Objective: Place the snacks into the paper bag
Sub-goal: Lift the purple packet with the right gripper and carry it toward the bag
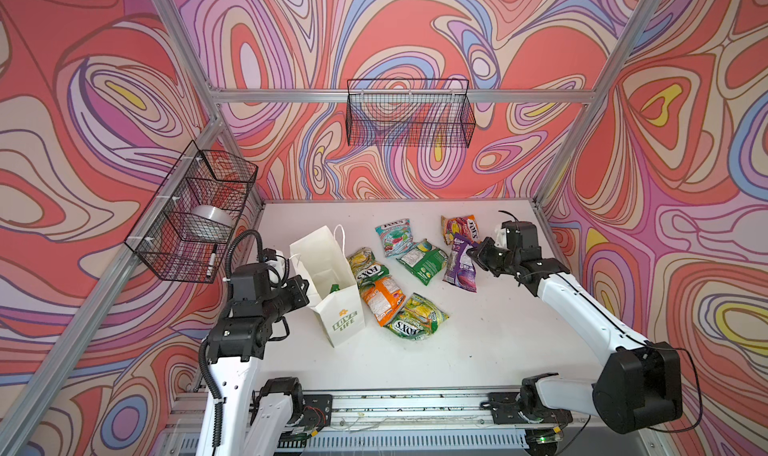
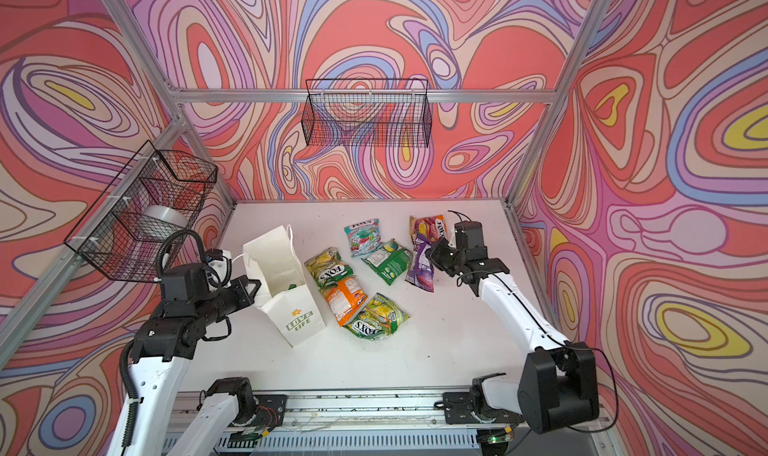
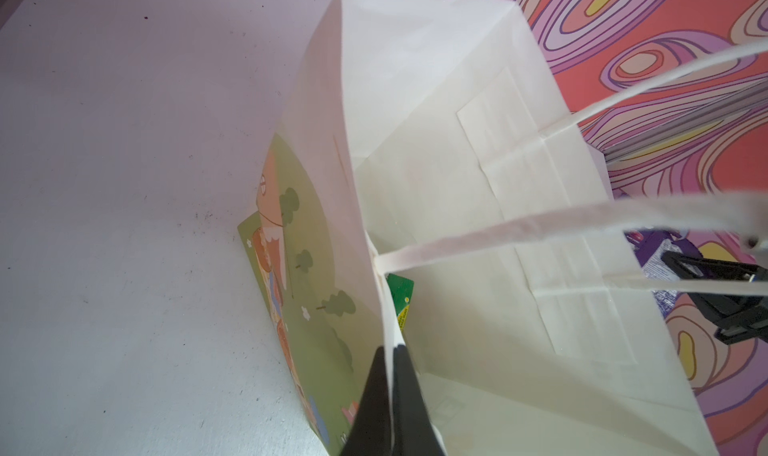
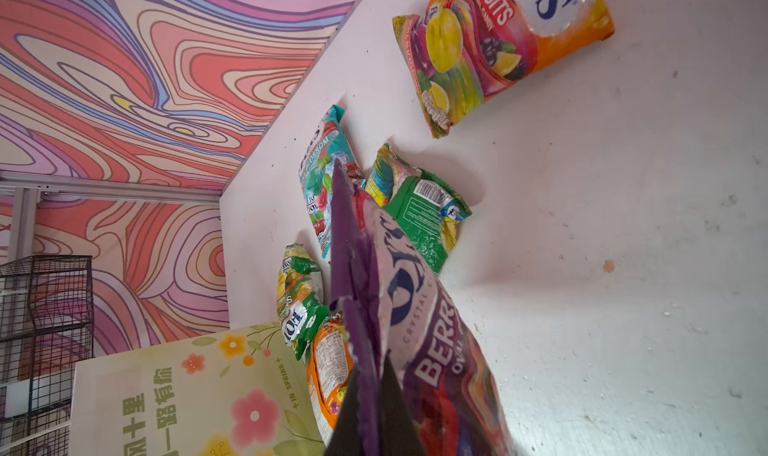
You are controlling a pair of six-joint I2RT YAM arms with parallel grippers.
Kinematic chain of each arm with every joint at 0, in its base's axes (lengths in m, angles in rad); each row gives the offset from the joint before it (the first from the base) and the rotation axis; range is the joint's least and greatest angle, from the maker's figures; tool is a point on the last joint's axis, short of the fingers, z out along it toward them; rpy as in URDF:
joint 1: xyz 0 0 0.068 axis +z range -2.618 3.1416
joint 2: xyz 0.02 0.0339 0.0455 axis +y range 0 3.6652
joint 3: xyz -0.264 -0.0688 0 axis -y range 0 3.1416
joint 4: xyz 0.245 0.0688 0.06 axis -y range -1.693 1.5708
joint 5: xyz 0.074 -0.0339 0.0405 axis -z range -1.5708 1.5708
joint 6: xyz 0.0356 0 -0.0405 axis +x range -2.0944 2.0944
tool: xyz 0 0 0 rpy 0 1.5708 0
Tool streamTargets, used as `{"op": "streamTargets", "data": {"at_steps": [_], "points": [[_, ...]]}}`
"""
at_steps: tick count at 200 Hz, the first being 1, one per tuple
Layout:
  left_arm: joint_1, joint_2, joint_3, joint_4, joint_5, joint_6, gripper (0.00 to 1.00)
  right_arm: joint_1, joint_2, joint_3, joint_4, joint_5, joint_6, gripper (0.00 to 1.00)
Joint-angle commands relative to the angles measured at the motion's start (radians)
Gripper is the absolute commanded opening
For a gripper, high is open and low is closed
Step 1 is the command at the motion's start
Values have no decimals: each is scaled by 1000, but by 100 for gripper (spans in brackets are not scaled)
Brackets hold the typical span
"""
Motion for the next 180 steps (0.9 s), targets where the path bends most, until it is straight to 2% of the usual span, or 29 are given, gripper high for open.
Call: {"op": "streamTargets", "data": {"at_steps": [1,47,87,138,180], "points": [[-10,-7,-24,-25,11,14,0,29,-48,91,-36,57,-55,0],[-11,-28,-23,-21,11,13,0,173,-52,264,-87,180,-130,0],[-10,-47,-26,-11,25,9,0,310,-5,410,-49,195,-165,0],[-11,-42,-28,-8,36,10,0,541,115,614,11,225,-248,0],[-11,-38,-30,-9,40,10,0,624,212,753,48,202,-267,0]]}}
